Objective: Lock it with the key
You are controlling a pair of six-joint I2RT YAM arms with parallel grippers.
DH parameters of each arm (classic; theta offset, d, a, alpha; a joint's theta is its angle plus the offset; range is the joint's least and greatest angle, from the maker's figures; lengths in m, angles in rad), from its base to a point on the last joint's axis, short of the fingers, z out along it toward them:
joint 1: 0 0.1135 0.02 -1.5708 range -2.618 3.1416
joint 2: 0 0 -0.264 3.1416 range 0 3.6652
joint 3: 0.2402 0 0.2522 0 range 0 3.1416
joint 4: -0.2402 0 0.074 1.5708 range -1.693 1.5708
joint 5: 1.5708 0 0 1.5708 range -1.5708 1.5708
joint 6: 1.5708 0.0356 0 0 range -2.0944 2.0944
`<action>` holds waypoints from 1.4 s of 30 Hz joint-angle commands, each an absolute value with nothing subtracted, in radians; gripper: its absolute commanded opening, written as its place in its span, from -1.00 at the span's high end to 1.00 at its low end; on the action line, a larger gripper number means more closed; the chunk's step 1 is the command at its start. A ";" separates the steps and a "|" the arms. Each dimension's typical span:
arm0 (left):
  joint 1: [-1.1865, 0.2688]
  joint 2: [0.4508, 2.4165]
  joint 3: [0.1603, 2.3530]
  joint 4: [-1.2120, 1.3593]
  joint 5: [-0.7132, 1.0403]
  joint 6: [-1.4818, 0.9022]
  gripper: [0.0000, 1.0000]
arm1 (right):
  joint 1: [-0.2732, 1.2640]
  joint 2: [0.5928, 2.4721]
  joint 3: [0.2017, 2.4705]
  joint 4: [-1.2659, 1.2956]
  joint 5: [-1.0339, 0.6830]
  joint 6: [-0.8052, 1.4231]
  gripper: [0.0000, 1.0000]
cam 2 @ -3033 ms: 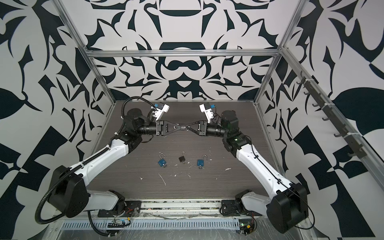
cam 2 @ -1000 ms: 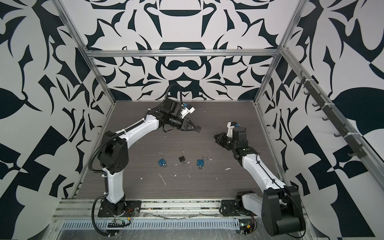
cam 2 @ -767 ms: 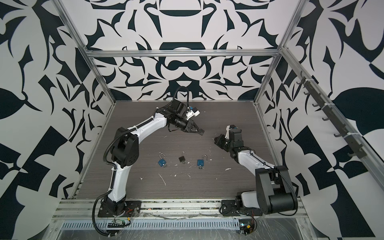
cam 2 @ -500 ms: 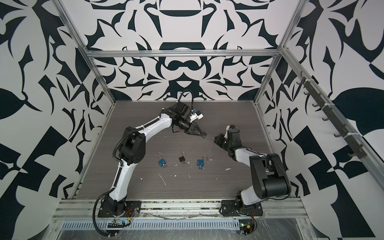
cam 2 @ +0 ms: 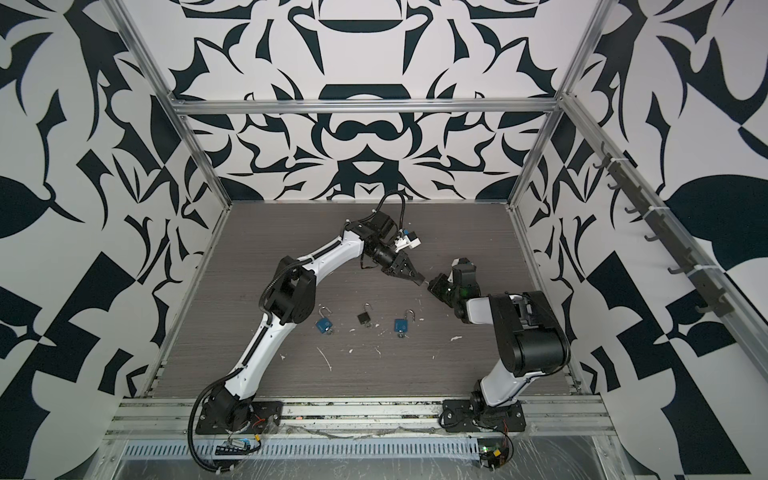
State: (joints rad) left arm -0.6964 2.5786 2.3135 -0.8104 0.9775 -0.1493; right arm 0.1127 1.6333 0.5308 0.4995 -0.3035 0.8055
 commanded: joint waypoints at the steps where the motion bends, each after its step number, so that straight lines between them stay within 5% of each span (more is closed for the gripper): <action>1: -0.701 2.614 2.371 -0.879 1.010 -0.131 1.00 | 0.108 1.638 0.519 0.521 -0.308 0.804 1.00; 5: -0.707 2.649 2.403 -0.890 1.012 -0.132 1.00 | 0.108 1.654 0.495 0.570 -0.326 0.831 1.00; 17: -0.719 2.687 2.367 -0.905 1.027 -0.101 1.00 | 0.103 1.561 0.476 0.508 -0.327 0.812 0.36; 34: -0.726 2.753 2.412 -0.927 0.965 -0.095 0.98 | 0.102 1.315 0.509 0.278 -0.299 0.767 0.33; 42: -0.727 2.757 2.418 -0.904 0.925 -0.115 0.24 | 0.101 1.254 0.505 0.219 -0.291 0.761 0.30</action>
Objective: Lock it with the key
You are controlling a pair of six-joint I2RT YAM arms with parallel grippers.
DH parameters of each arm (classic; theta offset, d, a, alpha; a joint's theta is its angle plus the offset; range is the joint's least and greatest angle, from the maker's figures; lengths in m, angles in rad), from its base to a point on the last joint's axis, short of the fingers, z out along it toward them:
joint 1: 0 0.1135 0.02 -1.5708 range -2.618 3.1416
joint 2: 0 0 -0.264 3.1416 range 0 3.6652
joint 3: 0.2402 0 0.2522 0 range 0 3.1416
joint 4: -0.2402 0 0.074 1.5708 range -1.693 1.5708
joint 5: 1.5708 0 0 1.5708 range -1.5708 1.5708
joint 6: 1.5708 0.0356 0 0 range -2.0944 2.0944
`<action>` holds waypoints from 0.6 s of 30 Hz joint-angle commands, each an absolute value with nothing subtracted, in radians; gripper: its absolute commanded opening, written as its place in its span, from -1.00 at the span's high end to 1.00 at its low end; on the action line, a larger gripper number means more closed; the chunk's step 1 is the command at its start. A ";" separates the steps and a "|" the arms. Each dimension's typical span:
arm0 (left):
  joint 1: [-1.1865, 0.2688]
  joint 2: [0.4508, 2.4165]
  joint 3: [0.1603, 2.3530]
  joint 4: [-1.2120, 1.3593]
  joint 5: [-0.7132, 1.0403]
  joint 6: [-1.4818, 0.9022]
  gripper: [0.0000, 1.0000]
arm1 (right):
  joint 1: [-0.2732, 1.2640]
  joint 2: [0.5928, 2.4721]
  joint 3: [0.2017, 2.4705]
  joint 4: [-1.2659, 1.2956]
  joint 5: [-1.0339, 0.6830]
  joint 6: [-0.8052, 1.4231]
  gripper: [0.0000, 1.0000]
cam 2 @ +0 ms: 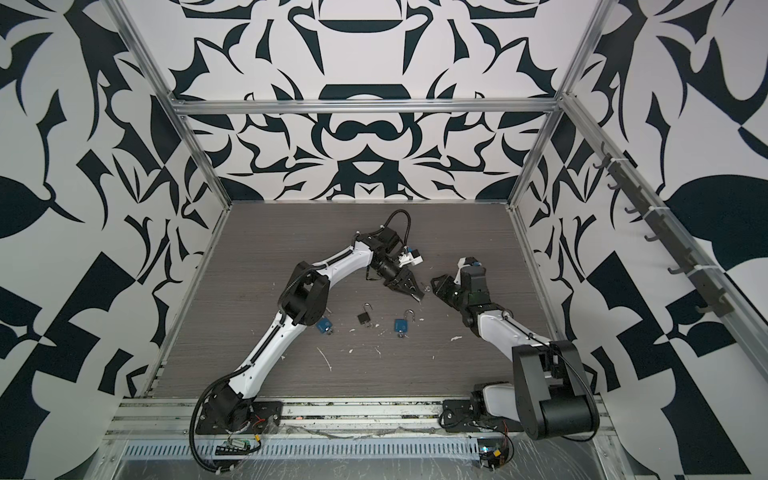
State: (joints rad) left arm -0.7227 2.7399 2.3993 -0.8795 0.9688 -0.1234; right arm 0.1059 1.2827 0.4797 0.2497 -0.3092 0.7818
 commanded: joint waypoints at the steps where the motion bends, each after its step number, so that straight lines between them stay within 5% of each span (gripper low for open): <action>1: -0.727 2.755 2.420 -0.900 0.917 -0.117 0.18 | 0.103 1.249 0.507 0.211 -0.290 0.760 0.29; 13: -0.696 2.714 2.497 -0.790 0.801 -0.205 -0.27 | 0.102 1.190 0.575 0.088 -0.266 0.732 0.27; 14: -0.686 2.704 2.496 -0.783 0.786 -0.210 -0.38 | 0.102 1.184 0.581 0.074 -0.261 0.730 0.27; 15: -0.676 2.688 2.493 -0.779 0.767 -0.215 -0.94 | 0.102 1.176 0.586 0.063 -0.257 0.728 0.27; 18: -0.657 2.612 2.461 -0.767 0.662 -0.209 -0.98 | 0.103 1.149 0.605 0.027 -0.245 0.725 0.26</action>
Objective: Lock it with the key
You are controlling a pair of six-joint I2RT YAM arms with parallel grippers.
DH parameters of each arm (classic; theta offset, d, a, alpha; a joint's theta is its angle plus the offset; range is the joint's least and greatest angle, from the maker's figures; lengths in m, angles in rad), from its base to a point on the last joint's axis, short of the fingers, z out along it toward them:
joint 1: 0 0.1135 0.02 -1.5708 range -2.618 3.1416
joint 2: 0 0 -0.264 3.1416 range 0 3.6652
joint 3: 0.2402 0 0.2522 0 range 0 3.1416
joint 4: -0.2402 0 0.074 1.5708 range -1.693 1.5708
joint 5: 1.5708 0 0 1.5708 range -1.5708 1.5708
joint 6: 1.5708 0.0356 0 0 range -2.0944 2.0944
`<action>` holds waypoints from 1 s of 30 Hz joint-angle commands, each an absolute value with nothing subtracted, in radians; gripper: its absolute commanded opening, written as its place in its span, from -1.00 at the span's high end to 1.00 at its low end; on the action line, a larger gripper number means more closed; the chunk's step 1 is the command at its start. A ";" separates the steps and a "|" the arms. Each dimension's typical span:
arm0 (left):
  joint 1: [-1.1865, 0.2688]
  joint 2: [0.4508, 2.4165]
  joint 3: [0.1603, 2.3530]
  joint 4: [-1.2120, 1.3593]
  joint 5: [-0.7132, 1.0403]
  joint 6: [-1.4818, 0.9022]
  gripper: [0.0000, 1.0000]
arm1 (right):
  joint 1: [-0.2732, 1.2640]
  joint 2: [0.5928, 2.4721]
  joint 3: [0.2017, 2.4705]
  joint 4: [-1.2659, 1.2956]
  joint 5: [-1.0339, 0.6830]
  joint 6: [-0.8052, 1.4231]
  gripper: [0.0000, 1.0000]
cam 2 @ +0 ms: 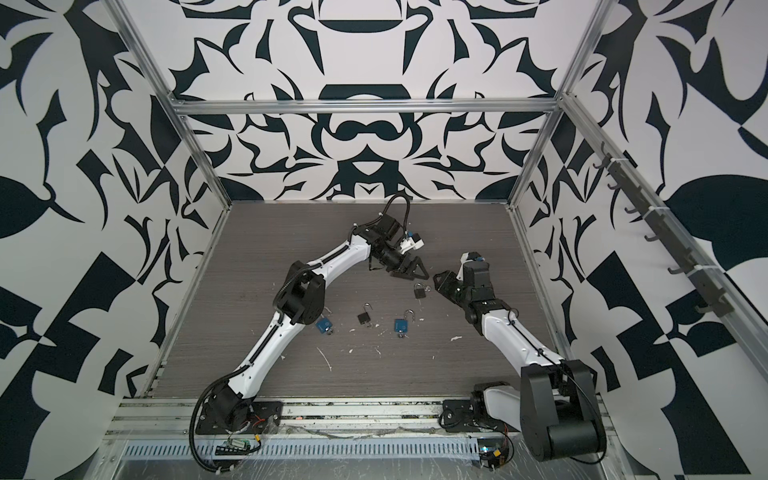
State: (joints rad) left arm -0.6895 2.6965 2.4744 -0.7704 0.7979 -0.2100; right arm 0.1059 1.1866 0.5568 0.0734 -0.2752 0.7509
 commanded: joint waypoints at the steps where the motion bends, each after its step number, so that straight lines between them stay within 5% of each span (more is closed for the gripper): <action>1: -0.654 2.579 2.440 -0.755 0.615 -0.214 -0.98 | 0.101 1.143 0.613 0.016 -0.247 0.724 0.26; 7: -0.643 2.289 2.223 -0.582 0.453 -0.195 -0.98 | 0.118 1.139 0.722 -0.116 -0.304 0.666 0.27; 15: -0.640 1.783 1.615 -0.117 0.362 -0.397 -0.98 | 0.318 1.163 0.957 -0.433 -0.195 0.547 0.28; 30: -0.633 1.307 1.062 -0.340 0.322 -0.478 -0.98 | 0.662 1.233 0.996 -0.656 0.080 0.712 0.16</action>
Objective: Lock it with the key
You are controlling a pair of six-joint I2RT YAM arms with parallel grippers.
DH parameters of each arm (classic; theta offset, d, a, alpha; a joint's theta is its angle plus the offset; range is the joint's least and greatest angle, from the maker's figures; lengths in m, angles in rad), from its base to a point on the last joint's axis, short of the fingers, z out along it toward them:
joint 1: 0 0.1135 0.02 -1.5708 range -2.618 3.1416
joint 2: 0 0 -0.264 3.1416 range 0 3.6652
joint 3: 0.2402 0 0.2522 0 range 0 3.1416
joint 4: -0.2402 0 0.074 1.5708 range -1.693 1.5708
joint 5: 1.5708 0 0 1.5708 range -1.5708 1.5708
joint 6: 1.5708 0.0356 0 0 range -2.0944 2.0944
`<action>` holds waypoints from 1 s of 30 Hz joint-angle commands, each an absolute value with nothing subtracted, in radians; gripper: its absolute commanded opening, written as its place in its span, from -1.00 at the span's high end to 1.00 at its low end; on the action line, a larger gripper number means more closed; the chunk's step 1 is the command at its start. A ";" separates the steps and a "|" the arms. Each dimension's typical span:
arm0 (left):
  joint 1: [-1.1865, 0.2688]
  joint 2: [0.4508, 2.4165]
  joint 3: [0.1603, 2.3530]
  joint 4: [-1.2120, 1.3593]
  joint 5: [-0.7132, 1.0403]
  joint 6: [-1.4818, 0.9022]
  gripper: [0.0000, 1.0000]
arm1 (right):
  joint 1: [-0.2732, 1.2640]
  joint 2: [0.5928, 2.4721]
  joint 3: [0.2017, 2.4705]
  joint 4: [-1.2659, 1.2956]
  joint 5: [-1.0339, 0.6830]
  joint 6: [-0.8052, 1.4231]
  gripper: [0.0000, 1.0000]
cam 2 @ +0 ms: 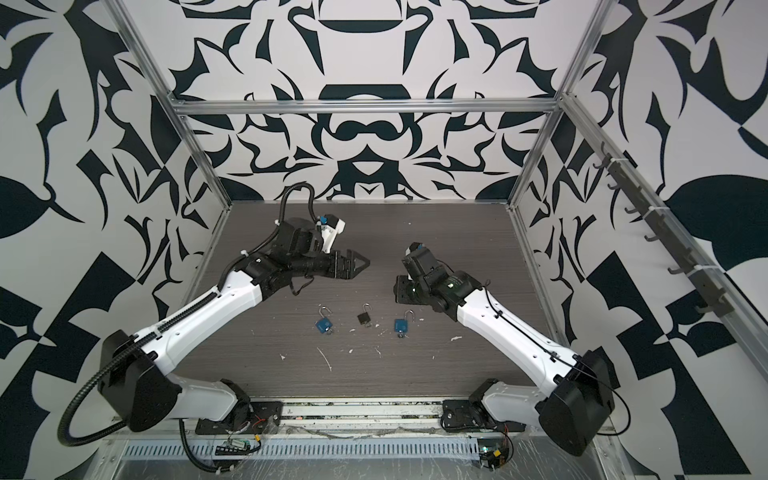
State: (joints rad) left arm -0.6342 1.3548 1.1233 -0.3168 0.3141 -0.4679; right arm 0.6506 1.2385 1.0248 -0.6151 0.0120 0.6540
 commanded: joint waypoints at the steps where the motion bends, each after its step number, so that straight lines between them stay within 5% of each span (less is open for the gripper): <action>1: -0.634 1.291 1.033 -0.340 0.325 -0.485 -0.98 | 0.669 1.232 0.977 -0.649 0.086 0.725 0.15; 20: -0.632 1.371 0.884 -0.122 0.500 -0.618 -0.98 | 0.774 1.379 0.931 -0.678 0.168 0.866 -0.16; 30: -0.632 1.370 0.864 -0.077 0.507 -0.623 -0.98 | 0.782 1.485 0.941 -0.631 0.155 0.830 -0.16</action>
State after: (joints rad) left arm -0.6342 1.3788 0.8890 -0.1326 0.4934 -0.6064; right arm 0.7788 1.4761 0.9154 -0.6491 0.1425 0.8471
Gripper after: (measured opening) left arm 0.991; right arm 0.578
